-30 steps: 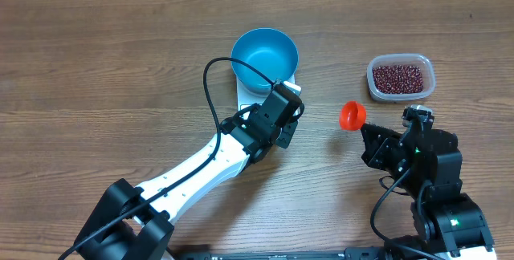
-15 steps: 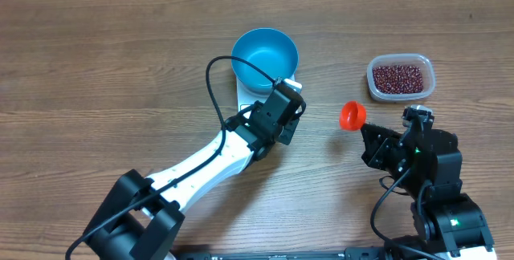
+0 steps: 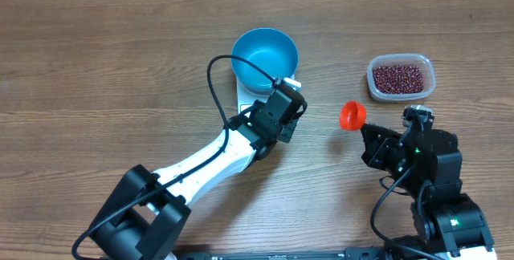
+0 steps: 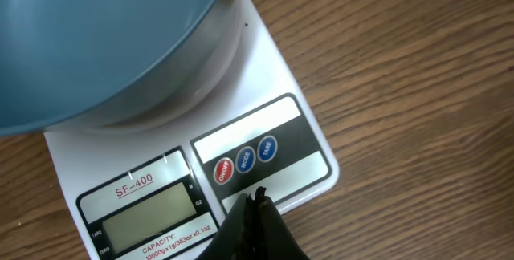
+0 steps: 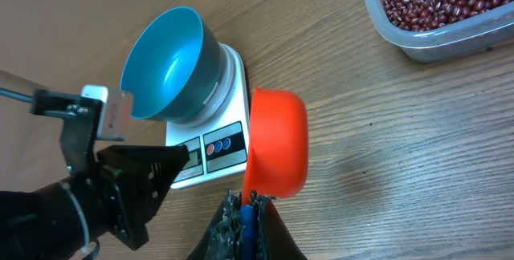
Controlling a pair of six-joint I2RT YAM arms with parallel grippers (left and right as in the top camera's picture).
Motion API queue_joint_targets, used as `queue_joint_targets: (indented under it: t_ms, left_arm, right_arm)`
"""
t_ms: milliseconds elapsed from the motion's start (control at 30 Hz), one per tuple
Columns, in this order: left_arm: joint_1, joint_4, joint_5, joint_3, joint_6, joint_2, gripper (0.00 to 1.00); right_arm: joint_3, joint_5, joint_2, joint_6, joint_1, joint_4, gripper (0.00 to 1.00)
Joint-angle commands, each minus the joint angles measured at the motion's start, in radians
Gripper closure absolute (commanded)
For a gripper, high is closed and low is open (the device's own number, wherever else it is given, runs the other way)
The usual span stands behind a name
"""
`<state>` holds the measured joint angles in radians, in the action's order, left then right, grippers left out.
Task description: Scoop item into bowl and weigh 150g on scale
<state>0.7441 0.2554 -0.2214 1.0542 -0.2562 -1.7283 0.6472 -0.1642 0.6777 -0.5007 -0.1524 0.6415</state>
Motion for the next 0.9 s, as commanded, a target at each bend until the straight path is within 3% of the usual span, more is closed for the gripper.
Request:
queue_joint_targets:
  t_ms: [0,867]
  left_arm:
    - [-0.006,-0.006,-0.023,-0.003,-0.009,-0.018,0.96]
    - [-0.006,-0.029,-0.071,-0.003,-0.009,-0.063,0.94]
  right_arm:
    - [0.029,0.014,-0.010,0.005,-0.003,-0.007,0.96]
    - [0.029,0.014,-0.010,0.005,-0.003,-0.004,0.96]
